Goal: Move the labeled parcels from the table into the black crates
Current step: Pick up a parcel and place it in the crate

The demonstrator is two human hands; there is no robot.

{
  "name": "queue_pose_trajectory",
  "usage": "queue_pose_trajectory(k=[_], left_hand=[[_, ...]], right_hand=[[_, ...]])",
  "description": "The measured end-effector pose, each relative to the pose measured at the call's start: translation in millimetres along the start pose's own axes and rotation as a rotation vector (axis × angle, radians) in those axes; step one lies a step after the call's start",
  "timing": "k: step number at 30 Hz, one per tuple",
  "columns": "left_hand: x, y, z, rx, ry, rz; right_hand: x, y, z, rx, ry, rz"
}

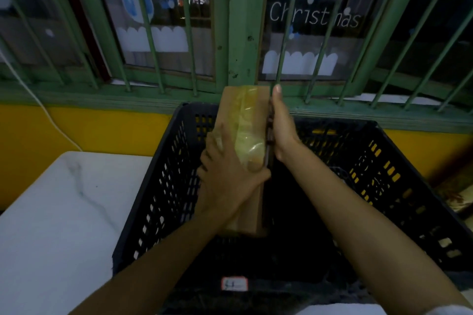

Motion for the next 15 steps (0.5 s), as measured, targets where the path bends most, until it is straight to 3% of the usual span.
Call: queue_pose_trajectory(k=[5,7,9,11,13,15], left_hand=[[9.9,6.3,-51.3,-0.128,0.177,-0.044],[6.7,-2.9,-55.6,-0.105,0.174,-0.205],[-6.6,-18.7,-37.5,0.044,0.029,-0.552],[-25.9,-13.2,-18.2,0.107,-0.259,-0.749],[-29.4,3.7,-10.7,-0.007,-0.368,-0.719],[-24.0,14.9,-10.8,-0.141,-0.318,-0.626]], right_hand=[[10.1,-27.3,-10.0,0.23,0.096,-0.181],[14.9,-35.2,-13.9,0.293,0.152,-0.272],[22.6,-41.5,-18.2,0.352,0.187,-0.242],[27.9,-41.8,-19.5,0.34,0.174,-0.225],[29.4,-28.5,-16.3,0.147,0.074,-0.208],[35.9,-21.3,-21.9,0.03,0.001,-0.144]])
Point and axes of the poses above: each hand's wrist, its own z-axis towards the middle knuckle, its own x-axis out of the back of the hand, y = z × x, the point moved 10 cm from there along z, towards the middle knuckle, and after that the axes turned 7 degrees about -x, right-handed, at the moved point
